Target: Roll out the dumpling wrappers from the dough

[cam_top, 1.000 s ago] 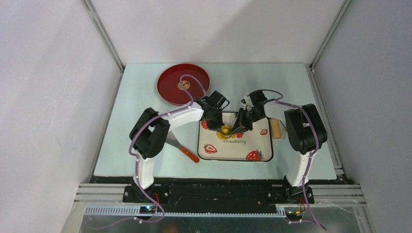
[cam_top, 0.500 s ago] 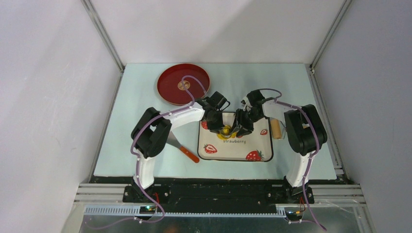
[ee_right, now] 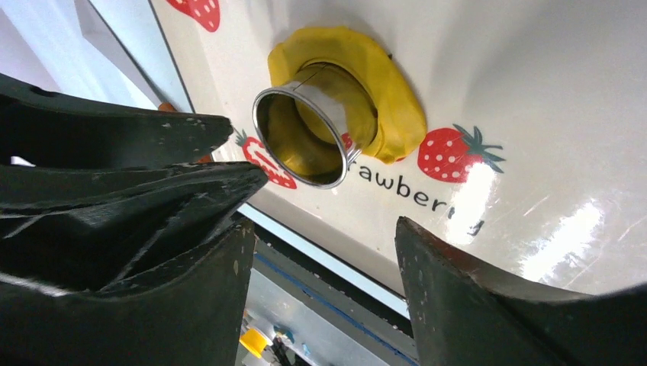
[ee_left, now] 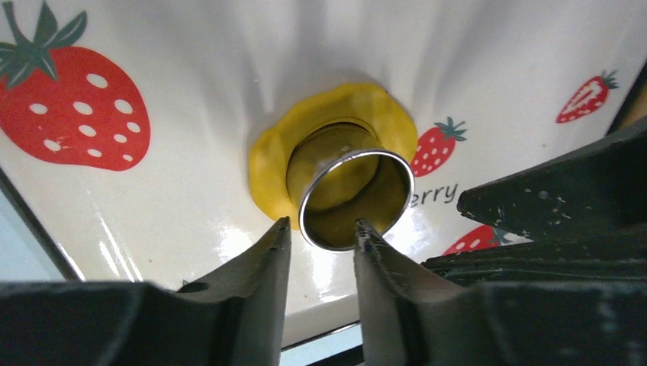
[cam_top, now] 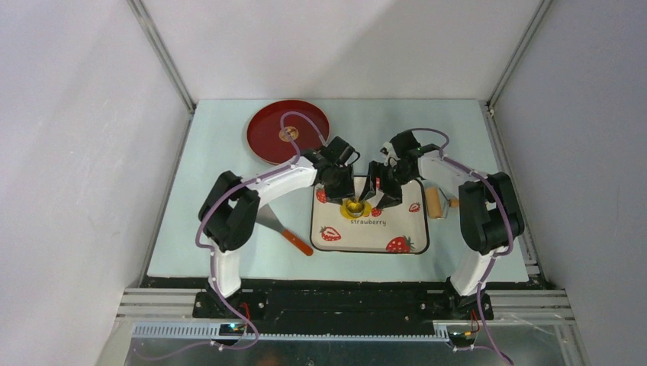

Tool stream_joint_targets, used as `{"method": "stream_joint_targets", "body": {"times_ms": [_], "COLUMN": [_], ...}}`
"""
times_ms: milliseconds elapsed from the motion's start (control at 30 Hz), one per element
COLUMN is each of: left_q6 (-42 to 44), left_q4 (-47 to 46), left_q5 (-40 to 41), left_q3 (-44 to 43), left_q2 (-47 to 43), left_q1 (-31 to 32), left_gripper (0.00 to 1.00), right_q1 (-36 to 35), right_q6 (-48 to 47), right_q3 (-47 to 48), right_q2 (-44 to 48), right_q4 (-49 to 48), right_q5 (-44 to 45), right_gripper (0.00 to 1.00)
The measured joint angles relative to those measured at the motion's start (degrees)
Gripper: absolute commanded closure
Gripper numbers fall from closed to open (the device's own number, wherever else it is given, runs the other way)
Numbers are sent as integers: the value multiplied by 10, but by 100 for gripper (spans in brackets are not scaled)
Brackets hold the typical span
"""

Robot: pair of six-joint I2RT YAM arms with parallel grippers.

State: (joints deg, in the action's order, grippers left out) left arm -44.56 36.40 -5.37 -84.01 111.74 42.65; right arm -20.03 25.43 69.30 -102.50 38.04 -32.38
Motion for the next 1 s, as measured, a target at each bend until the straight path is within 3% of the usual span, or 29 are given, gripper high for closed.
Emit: {"method": "stream_joint_targets", "body": {"times_ms": [100, 267, 467, 833, 1000], "left_q6": [2, 0, -23, -92, -94], "left_q4": [2, -19, -106, -320, -379], "left_q5": [-3, -16, -67, -160, -179], "left_q3": [0, 32, 168, 409, 459], "left_q2": [-25, -93, -179, -229, -292], "left_q1": [-6, -25, -77, -119, -122], "left_gripper": [42, 42, 47, 47, 46], "right_q1": [9, 45, 89, 100, 100], "right_q6": [-2, -7, -15, -19, -16], "right_q3": [0, 0, -4, -85, -159], "right_q2": [10, 24, 29, 31, 117], "right_q4": [5, 9, 6, -18, -17], "right_q5": [-8, -23, -37, -49, -34], "right_gripper": [22, 25, 30, 32, 31]}}
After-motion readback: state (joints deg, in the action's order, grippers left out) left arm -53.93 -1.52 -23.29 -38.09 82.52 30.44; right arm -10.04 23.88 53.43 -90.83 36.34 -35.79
